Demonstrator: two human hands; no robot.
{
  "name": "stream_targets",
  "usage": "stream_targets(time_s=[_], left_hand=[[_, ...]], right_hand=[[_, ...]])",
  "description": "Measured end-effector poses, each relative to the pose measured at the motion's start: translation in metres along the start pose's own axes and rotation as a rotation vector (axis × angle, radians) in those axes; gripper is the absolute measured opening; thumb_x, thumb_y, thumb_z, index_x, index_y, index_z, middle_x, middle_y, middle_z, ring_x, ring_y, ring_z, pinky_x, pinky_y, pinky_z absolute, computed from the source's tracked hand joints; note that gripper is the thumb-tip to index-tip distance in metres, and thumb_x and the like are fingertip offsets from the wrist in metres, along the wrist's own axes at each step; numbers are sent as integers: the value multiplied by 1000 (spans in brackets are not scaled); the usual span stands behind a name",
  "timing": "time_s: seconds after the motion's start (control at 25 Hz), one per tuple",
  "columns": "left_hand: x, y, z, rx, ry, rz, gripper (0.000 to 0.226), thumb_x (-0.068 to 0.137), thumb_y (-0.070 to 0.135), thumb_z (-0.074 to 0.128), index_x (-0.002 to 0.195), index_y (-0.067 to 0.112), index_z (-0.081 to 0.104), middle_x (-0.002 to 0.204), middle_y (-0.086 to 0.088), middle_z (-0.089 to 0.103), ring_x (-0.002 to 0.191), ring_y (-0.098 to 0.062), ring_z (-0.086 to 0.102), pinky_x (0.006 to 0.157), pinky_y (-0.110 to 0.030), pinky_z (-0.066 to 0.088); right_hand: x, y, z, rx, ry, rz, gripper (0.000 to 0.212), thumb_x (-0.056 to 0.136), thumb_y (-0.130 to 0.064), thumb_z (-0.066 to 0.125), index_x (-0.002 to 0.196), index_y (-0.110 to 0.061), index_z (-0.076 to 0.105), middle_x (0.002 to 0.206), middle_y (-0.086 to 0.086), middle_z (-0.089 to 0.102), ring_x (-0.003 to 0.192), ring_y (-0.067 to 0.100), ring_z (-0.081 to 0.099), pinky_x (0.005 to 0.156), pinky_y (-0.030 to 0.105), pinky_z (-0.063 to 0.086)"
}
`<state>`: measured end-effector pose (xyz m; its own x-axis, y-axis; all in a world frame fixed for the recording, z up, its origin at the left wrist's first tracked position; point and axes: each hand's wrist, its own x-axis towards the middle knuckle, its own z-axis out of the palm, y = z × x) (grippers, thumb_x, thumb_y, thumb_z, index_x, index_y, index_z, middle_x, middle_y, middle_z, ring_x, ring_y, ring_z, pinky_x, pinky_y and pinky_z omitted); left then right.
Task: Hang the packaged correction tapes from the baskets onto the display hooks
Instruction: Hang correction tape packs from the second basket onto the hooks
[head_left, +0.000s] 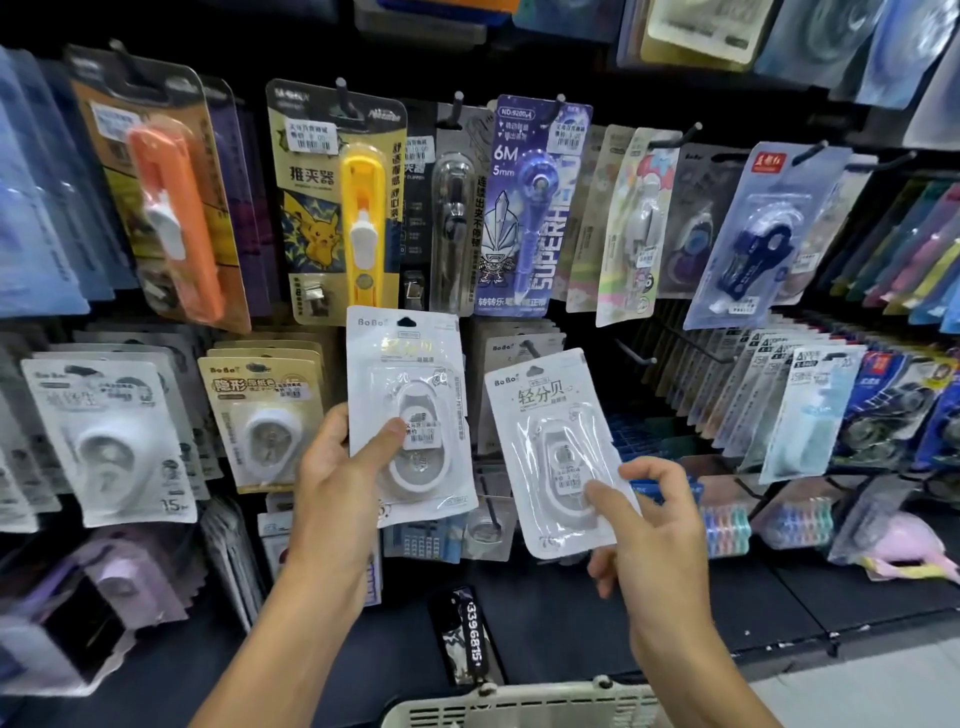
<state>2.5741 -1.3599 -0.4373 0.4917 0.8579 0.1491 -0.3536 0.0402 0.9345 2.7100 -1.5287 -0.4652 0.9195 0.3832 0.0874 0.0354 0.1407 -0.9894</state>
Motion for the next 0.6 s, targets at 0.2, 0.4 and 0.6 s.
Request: stream_targets(time_s=[0.2,0.4,0.6], left_hand=[[-3,0,1,-6,3,-14,23,96,14,64,109,31,72,103,12,79,93,-3,75,68,-15,54],[0,1,2,7,13,-24,21,96,15,64,107,29,72,102,12,80,92,-3,74,77,-25,49],[7,-4,9,13,-28,-37,20,96,13,63,105,29,72,100,9,80,90,-8,76,73,-25,54]], right_hand=[[-6,-2,10,57,56,-10,19,89,-16,69,92,-34,72,68,-9,68,38,16,43,36,23,34],[6,-7,14,36,91,-22,21,91,-15,71,98,-33,78,73,-6,75,38,16,46,36,23,39],[15,-2,27,-28,-228,89,50,94,-16,70,130,-49,56,126,-16,63,101,4,70,85,23,58]])
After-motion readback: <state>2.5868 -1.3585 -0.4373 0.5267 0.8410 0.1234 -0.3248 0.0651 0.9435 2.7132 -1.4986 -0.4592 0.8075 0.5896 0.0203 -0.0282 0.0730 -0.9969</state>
